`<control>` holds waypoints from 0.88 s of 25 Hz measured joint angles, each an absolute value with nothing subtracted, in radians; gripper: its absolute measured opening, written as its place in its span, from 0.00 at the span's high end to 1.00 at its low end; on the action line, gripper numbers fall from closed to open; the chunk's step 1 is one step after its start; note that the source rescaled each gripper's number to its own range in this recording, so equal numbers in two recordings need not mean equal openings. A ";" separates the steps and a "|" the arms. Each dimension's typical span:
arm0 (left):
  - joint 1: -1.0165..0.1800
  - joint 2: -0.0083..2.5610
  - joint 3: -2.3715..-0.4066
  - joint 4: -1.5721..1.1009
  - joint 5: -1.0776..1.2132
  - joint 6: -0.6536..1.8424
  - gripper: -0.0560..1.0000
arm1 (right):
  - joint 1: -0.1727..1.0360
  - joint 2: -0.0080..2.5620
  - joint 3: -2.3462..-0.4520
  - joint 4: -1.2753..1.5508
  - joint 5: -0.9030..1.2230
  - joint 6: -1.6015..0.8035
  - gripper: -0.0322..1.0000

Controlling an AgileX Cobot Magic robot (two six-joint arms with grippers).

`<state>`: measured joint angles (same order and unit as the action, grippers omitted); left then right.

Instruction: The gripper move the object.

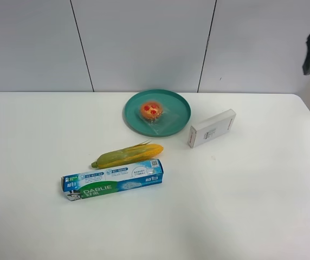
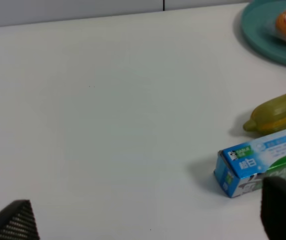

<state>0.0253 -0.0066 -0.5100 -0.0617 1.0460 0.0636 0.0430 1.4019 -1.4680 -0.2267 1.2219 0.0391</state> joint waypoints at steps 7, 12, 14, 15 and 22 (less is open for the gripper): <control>0.025 -0.007 -0.510 -0.062 1.046 0.064 0.00 | -0.078 1.187 -1.309 -0.236 1.223 0.045 0.00; 0.025 -0.007 -0.510 -0.062 1.046 0.064 0.00 | -0.085 1.039 -1.197 -0.204 1.224 0.095 0.00; 0.025 -0.007 -0.510 -0.062 1.046 0.064 0.00 | -0.085 0.972 -1.148 -0.168 1.223 0.114 0.00; 0.025 -0.007 -0.510 -0.062 1.046 0.064 0.00 | -0.085 0.930 -1.116 -0.156 1.223 0.120 0.00; 0.025 -0.007 -0.510 -0.062 1.046 0.064 0.00 | -0.085 0.602 -0.854 -0.113 1.075 0.128 0.00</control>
<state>0.0253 -0.0066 -0.5100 -0.0617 1.0460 0.0636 -0.0853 0.6015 -0.8543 -0.1132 1.0755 0.1279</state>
